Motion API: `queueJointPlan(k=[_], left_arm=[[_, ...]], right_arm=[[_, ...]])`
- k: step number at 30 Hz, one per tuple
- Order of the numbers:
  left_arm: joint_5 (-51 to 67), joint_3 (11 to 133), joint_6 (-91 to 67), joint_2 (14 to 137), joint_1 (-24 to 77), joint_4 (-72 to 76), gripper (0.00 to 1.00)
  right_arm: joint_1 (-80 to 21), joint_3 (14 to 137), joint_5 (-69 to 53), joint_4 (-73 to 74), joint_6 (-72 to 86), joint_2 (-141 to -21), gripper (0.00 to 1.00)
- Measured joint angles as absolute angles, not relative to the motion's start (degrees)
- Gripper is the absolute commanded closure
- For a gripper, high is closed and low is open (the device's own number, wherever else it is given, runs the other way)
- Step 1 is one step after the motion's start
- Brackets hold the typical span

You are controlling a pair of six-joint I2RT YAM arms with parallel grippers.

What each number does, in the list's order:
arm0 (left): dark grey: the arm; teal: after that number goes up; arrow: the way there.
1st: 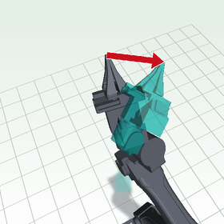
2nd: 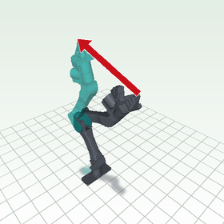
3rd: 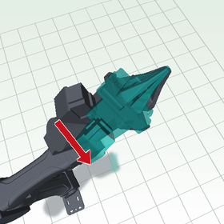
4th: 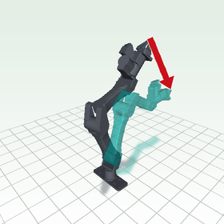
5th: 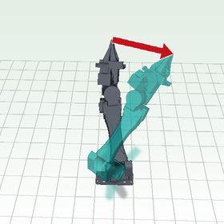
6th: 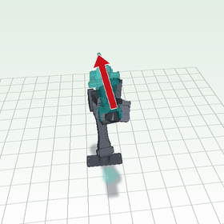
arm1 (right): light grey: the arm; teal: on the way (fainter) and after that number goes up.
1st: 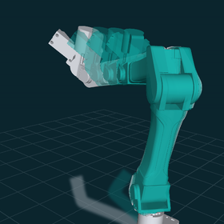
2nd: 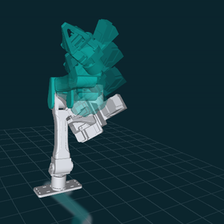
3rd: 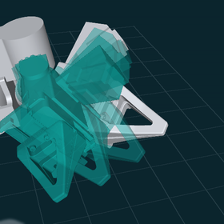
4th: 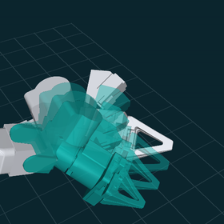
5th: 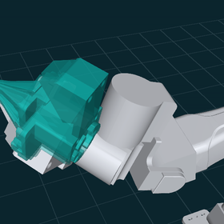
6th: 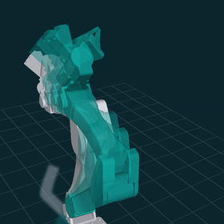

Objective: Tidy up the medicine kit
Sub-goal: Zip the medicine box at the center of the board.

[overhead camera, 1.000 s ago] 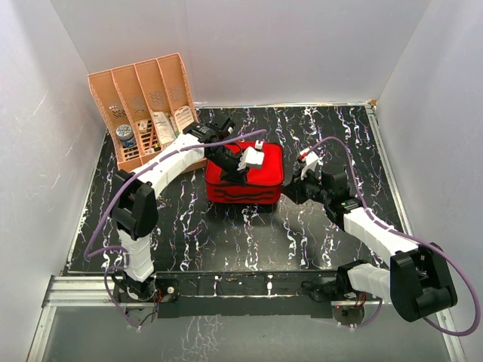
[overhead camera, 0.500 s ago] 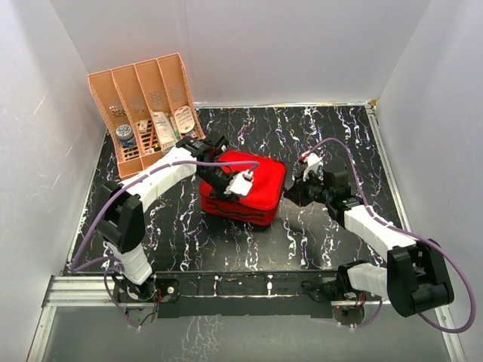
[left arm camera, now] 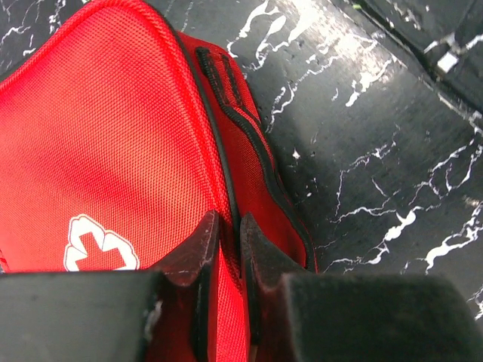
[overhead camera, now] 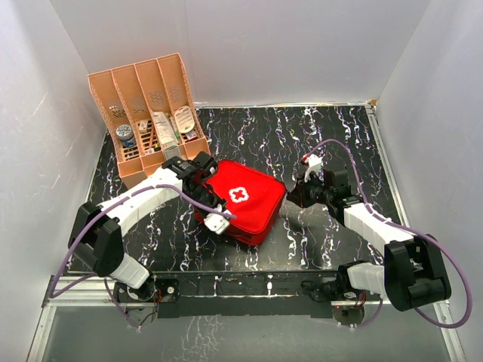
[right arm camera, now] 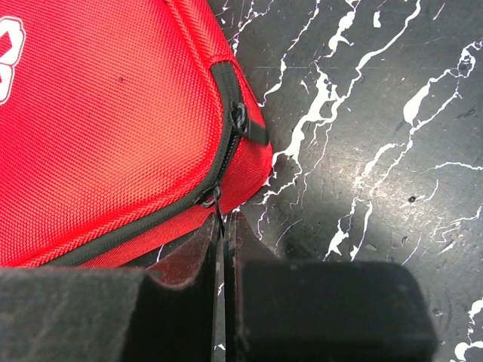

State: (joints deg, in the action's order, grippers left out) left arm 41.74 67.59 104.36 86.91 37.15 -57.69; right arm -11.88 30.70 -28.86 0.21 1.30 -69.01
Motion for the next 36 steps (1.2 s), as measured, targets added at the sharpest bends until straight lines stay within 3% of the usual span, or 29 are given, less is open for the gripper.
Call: queueJointPlan(k=[10,23,36], left_arm=[[40.18,63.55,115.79,83.99,36.8,-58.08,1.0],[39.68,63.59,117.19,83.79,36.1,-58.46,1.0],[38.96,65.1,117.4,85.38,36.07,-59.31,1.0]], right_arm=[[-11.88,35.18,-29.61,0.78,-0.47,-75.44,1.0],[-11.99,47.68,-35.07,3.03,-2.85,-89.14,1.0],[-12.01,50.3,-36.1,3.07,-2.72,-92.09,1.0]])
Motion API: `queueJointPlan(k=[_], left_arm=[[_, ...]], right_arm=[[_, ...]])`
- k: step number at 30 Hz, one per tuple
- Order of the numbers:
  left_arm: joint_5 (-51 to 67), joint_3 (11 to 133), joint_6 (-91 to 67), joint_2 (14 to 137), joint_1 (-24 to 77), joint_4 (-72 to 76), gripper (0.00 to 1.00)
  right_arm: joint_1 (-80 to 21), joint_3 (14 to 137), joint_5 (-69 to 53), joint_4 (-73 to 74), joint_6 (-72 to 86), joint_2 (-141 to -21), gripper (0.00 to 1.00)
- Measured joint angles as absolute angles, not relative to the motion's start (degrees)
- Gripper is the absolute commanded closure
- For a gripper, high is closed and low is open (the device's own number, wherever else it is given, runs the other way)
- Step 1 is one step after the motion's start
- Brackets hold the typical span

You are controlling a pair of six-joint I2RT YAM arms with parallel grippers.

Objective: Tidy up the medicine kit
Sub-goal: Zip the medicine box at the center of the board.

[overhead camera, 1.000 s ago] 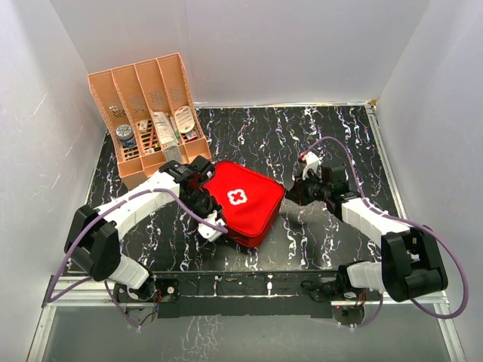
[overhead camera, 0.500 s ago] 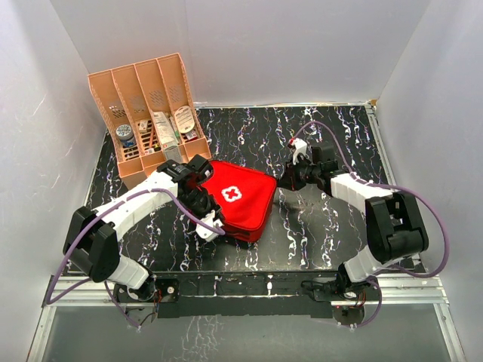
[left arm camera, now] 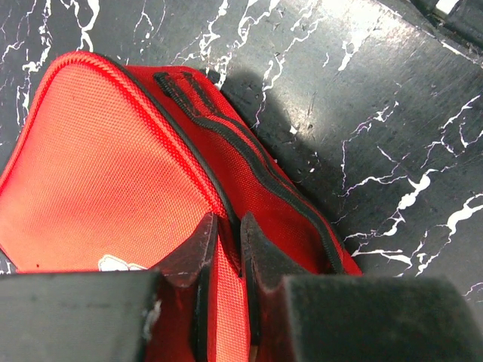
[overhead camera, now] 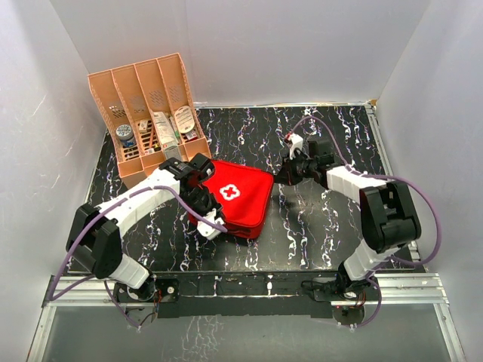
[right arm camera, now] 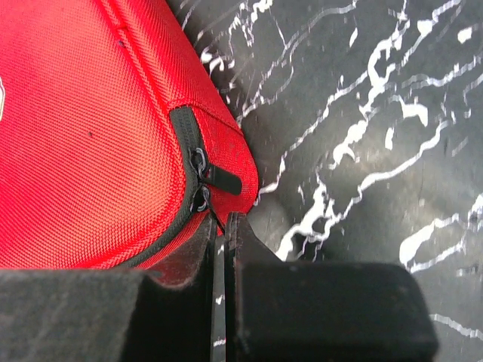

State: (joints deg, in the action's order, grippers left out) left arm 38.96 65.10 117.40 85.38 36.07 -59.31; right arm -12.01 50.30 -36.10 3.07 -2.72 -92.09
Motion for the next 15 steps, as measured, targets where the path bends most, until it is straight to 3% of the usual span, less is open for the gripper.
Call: queueJointPlan(k=[15], left_arm=[[37.36,67.11,117.38,87.94,35.75,-60.12,1.0]], right_arm=[[-12.67,57.76,-38.15,3.73,-2.7,-99.24,1.0]])
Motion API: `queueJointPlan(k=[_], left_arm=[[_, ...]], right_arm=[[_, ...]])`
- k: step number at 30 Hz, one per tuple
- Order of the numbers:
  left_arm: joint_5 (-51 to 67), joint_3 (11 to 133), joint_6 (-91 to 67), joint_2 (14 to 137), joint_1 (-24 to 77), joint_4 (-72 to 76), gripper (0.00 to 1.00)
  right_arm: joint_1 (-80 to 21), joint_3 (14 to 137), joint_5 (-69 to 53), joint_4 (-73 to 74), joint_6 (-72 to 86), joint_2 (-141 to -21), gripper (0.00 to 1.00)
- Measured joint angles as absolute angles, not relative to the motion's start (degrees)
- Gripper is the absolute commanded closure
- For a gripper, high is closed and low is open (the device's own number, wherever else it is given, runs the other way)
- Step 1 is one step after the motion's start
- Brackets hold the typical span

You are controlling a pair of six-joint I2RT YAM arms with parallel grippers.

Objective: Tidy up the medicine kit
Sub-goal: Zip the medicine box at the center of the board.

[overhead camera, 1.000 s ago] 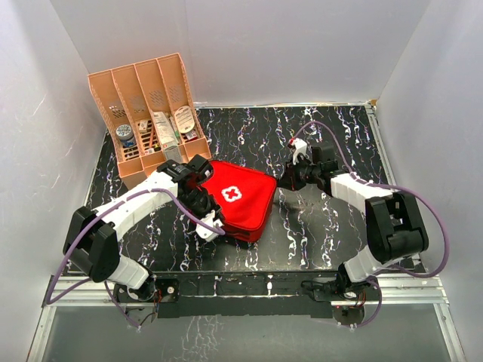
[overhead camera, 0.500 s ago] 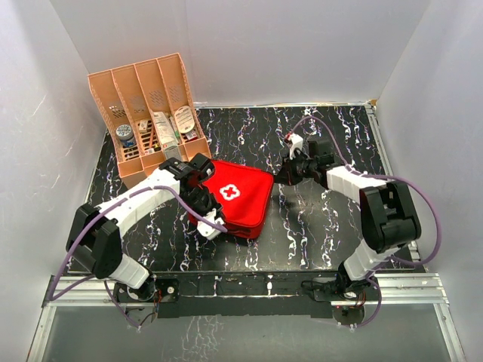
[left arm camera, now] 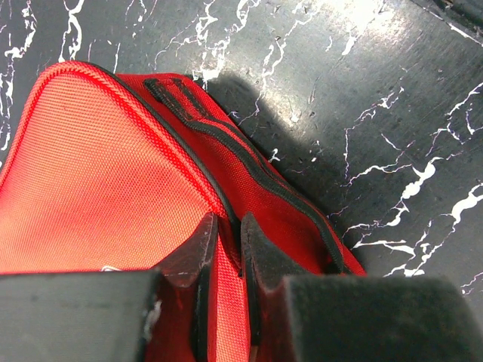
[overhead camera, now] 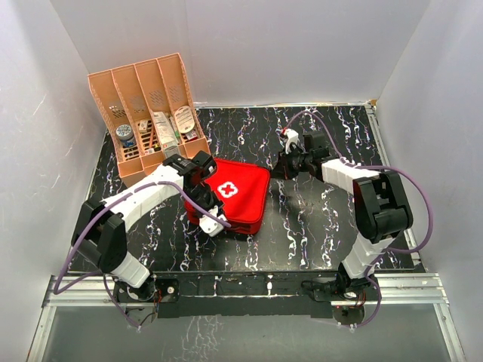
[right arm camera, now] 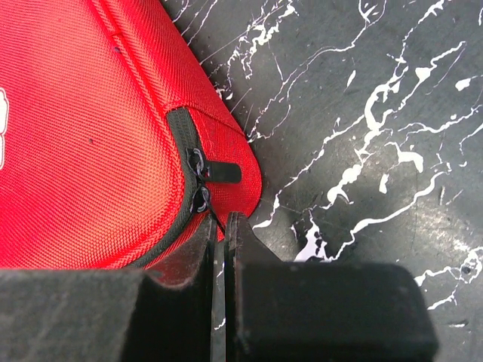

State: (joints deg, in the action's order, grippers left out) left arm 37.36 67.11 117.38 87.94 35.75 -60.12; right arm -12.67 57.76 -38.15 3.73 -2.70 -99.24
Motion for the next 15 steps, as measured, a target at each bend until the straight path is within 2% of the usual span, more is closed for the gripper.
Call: queueJointPlan(k=[8,15], left_arm=[[37.69,67.64,117.4,89.86,35.75,-59.77,1.0],[38.26,68.03,117.27,90.89,35.73,-58.33,1.0]], right_arm=[[-12.69,60.84,-38.59,4.78,-2.24,-101.69,1.0],[-12.75,63.33,-37.41,5.52,-1.41,-103.44,0.92]])
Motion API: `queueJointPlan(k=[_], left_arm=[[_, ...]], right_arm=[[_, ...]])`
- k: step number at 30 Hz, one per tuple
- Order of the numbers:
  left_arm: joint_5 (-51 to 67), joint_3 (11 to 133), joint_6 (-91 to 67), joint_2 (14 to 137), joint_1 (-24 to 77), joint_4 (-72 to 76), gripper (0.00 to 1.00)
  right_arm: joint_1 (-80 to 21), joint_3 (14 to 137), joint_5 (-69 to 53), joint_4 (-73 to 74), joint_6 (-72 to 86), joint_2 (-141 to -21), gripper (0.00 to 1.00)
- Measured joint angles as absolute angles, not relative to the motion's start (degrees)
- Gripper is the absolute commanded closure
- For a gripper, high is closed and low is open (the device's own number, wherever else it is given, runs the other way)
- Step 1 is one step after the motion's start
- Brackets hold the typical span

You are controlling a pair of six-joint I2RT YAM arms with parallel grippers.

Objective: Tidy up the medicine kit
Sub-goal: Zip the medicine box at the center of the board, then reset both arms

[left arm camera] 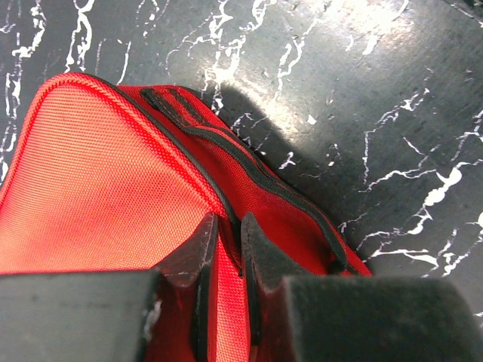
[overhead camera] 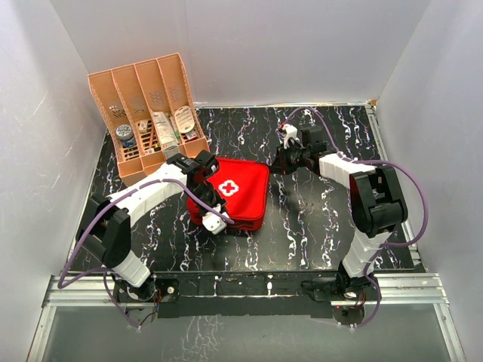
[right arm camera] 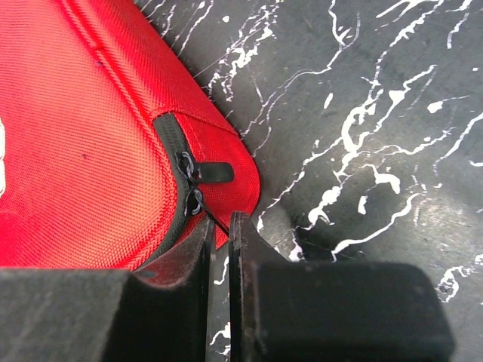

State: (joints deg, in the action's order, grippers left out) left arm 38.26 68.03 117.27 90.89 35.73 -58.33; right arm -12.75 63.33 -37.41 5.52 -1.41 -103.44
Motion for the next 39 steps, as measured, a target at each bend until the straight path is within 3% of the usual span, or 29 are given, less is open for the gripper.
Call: queueJointPlan(k=[1,4,10,14,18,20,23,25,30,39], left_arm=[[38.52,67.96,117.21,90.89,35.73,-57.95,0.98],[39.75,67.53,116.97,90.89,35.73,-55.83,0.6],[45.6,67.18,118.02,90.94,37.04,-58.92,0.2],[48.99,66.76,118.13,90.94,37.58,-59.07,0.02],[51.86,66.65,115.66,89.56,37.58,-54.13,0.01],[52.75,66.17,109.06,87.44,37.56,-47.33,0.01],[51.59,64.77,88.29,82.61,37.52,-30.61,0.01],[48.45,65.1,73.25,80.75,37.36,-20.38,0.01],[36.16,69.41,42.89,81.91,33.78,-8.03,0.01],[8.88,69.21,15.84,82.83,25.82,-4.71,0.01]], right_arm=[[-12.75,63.33,-36.95,5.34,-1.41,-103.44,0.9],[-12.75,63.33,-34.13,4.49,-1.43,-103.42,0.78],[-9.23,63.46,-20.36,1.28,-1.76,-103.24,0.7],[-7.86,63.77,-15.46,1.87,-1.85,-102.17,0.65],[-8.25,63.77,-13.17,3.46,-1.65,-98.1,0.5],[-8.49,63.77,-12.16,4.29,-1.41,-95.2,0.33],[-8.62,63.75,-10.35,5.3,-1.08,-90.87,0.09],[-8.62,63.75,-8.86,5.78,-0.78,-88.2,0.02],[-8.62,63.22,-6.11,5.89,1.34,-84.97,0.02],[-9.78,57.25,-1.37,5.76,9.15,-84.64,0.01]])
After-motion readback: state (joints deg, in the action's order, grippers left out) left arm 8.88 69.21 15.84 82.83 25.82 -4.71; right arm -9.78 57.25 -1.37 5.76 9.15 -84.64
